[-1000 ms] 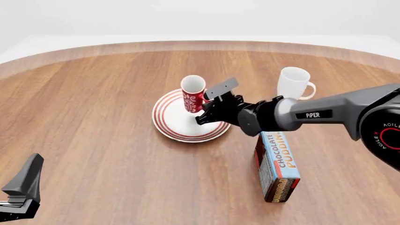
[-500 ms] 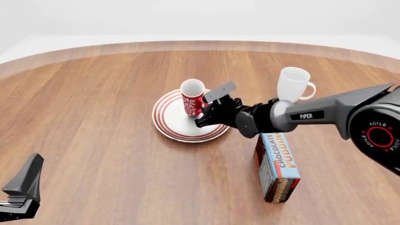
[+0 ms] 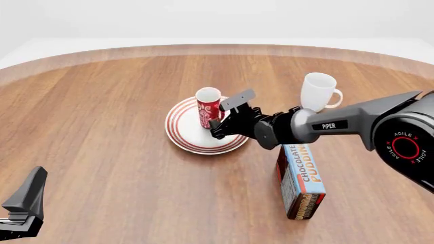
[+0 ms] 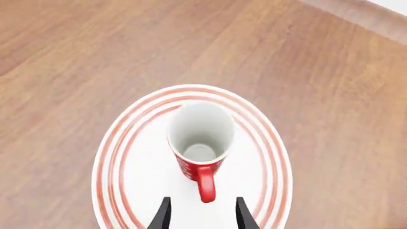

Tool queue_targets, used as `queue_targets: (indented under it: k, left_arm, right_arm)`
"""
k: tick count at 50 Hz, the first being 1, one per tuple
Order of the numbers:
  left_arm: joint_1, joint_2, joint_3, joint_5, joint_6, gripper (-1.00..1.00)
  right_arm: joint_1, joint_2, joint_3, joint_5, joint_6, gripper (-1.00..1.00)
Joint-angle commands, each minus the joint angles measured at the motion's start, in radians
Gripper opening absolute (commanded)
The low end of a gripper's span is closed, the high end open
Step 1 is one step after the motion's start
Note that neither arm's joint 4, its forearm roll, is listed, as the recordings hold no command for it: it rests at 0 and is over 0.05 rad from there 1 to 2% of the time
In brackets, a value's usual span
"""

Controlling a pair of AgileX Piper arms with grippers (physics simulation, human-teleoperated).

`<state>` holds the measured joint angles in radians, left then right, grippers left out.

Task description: Pick up the red mug and put it on the plate

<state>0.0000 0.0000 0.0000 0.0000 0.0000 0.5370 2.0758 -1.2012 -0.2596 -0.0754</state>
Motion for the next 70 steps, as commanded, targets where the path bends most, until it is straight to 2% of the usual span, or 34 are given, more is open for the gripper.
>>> queue_targets:
  k: [1, 2, 5, 14, 23, 56, 70]
  left_arm:
    - [0.000, 0.000, 0.000, 0.000, 0.000, 1.00]
    - [0.000, 0.000, 0.000, 0.000, 0.000, 1.00]
    - [0.000, 0.000, 0.000, 0.000, 0.000, 1.00]
    - [0.000, 0.000, 0.000, 0.000, 0.000, 1.00]
    - [0.000, 0.000, 0.000, 0.000, 0.000, 1.00]
    - [0.000, 0.000, 0.000, 0.000, 0.000, 1.00]
    - [0.000, 0.000, 0.000, 0.000, 0.000, 1.00]
  right_arm:
    - [-0.019, 0.001, -0.013, 0.005, 0.011, 1.00]
    - [-0.027, 0.007, -0.022, 0.015, 0.024, 1.00]
    - [-0.026, 0.001, -0.012, 0.003, 0.010, 1.00]
    - [-0.015, -0.035, 0.013, 0.004, 0.033, 1.00]
    - [-0.014, -0.076, 0.045, 0.005, 0.031, 1.00]
    - [0.014, -0.420, 0.316, -0.015, 0.025, 1.00]
    - [0.028, -0.535, 0.385, -0.003, 0.020, 1.00]
